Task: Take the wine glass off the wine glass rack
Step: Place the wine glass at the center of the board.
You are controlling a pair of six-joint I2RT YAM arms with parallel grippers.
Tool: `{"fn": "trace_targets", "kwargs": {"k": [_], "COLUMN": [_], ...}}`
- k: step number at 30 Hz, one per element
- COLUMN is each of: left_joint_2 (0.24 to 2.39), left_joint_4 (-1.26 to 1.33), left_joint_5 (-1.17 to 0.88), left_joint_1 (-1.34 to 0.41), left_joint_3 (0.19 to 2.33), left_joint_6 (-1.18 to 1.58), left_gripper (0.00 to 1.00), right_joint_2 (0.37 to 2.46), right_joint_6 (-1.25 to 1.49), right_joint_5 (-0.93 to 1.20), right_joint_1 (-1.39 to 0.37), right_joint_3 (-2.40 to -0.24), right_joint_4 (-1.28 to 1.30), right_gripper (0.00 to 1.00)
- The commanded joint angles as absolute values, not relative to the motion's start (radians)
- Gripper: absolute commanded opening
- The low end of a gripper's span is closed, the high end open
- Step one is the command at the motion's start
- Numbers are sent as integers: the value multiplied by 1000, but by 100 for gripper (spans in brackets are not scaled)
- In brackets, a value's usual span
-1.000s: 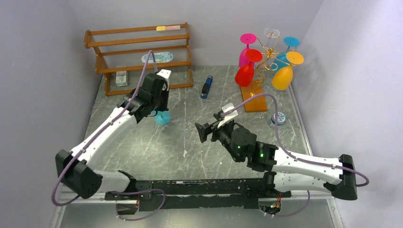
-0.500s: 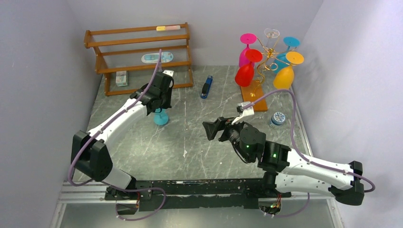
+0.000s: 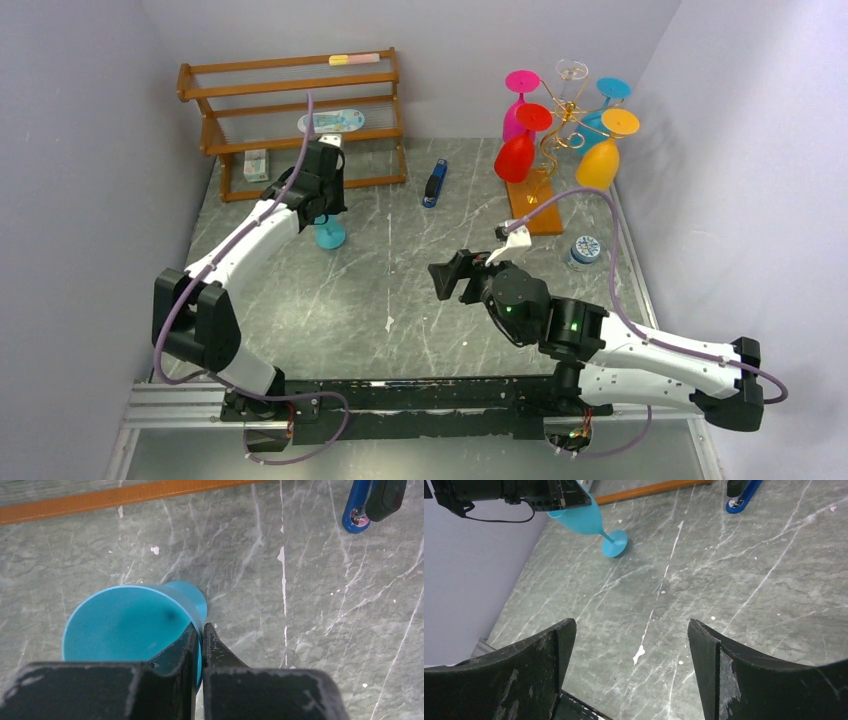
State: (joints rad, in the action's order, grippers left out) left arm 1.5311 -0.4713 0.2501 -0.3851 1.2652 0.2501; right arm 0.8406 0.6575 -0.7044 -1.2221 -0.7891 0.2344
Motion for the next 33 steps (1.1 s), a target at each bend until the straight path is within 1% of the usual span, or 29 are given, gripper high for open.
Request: {"fn": "trace_targets", "kwargs": {"k": [1, 3, 6, 8, 10, 13, 17, 24, 27, 33], "left_joint_2": [1577, 1595, 1593, 1587, 1586, 1588, 1590, 1594, 1585, 1565], "left_joint_4": [-411, -421, -396, -385, -397, -414, -428, -460, -470, -504], "left_joint_5": [224, 202, 176, 179, 183, 202, 174, 157, 154, 138], "left_joint_1": [-387, -387, -386, -387, -387, -387, -387, -386, -387, -387], "left_joint_3": [1252, 1256, 1234, 1222, 1227, 1237, 1257, 1295, 1306, 1347], "left_joint_6": [240, 253, 259, 253, 249, 243, 229, 217, 211, 205], "left_gripper": [8, 9, 15, 30, 41, 47, 60, 72, 75, 77], "right_joint_2": [862, 873, 890, 903, 916, 938, 964, 968, 968, 982], "right_joint_6": [688, 661, 585, 538, 500, 473, 497, 535, 548, 595], "right_joint_5": [-735, -729, -732, -731, -702, -596, -466, -299, -220, -53], "right_joint_1": [-1214, -1208, -1195, -1172, -1140, -1058, -941, -825, -777, -683], "right_joint_3": [-810, -817, -847, -877, -900, -910, -918, -902, -896, -882], "right_joint_4": [264, 265, 278, 296, 305, 302, 321, 307, 298, 255], "right_gripper": [86, 86, 86, 87, 87, 88, 88, 88, 88, 89]}}
